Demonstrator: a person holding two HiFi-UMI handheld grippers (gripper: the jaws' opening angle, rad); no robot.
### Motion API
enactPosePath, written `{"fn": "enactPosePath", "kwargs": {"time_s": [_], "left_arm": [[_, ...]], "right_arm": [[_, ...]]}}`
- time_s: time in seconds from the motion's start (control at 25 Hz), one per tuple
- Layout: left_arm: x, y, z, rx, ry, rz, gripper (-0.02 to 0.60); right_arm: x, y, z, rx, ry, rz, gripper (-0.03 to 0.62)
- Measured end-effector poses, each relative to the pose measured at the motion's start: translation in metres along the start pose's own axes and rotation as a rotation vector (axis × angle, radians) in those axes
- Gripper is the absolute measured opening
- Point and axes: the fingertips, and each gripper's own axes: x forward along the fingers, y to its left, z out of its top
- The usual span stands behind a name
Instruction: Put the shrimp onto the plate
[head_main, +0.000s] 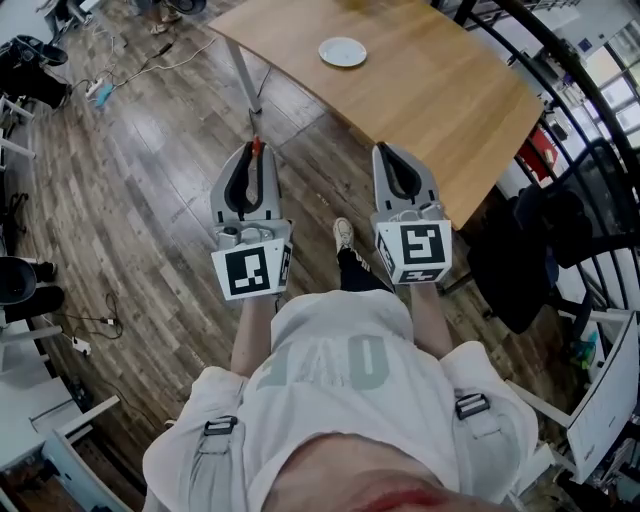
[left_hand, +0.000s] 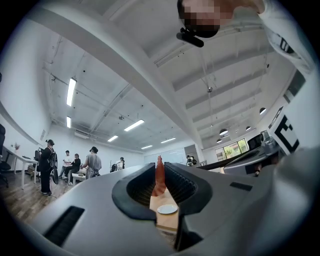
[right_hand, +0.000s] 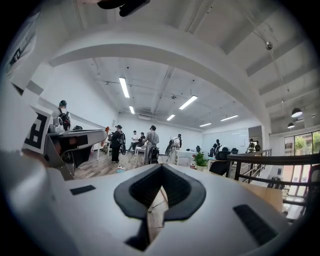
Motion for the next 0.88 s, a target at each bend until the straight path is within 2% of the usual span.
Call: {"fn": "enactPosePath", "kwargs": {"time_s": [0.24, 0.44, 0.6, 0.88], "left_arm": [[0.063, 0.006, -0.014, 0.021, 0.0, 0.013, 0.061], [0.124, 0.003, -0.027, 0.026, 0.014, 0.015, 0.061], [0.168, -0.004, -0.041, 0.03, 0.042, 0.025, 0.061], [0.228, -0.007, -0.062, 0.045, 0.06, 0.052, 0.061]], "right_arm": [[0.055, -0.027, -0.003, 0.002, 0.008, 0.035, 0.018], [0.105, -0.069, -0.003, 0.021, 0.01, 0.055, 0.018], [0.144, -0.098, -0.02, 0.059, 0.059, 0.1, 0.02], [0.194, -0.135, -0.039, 0.097, 0.077, 0.151, 0.02]]}}
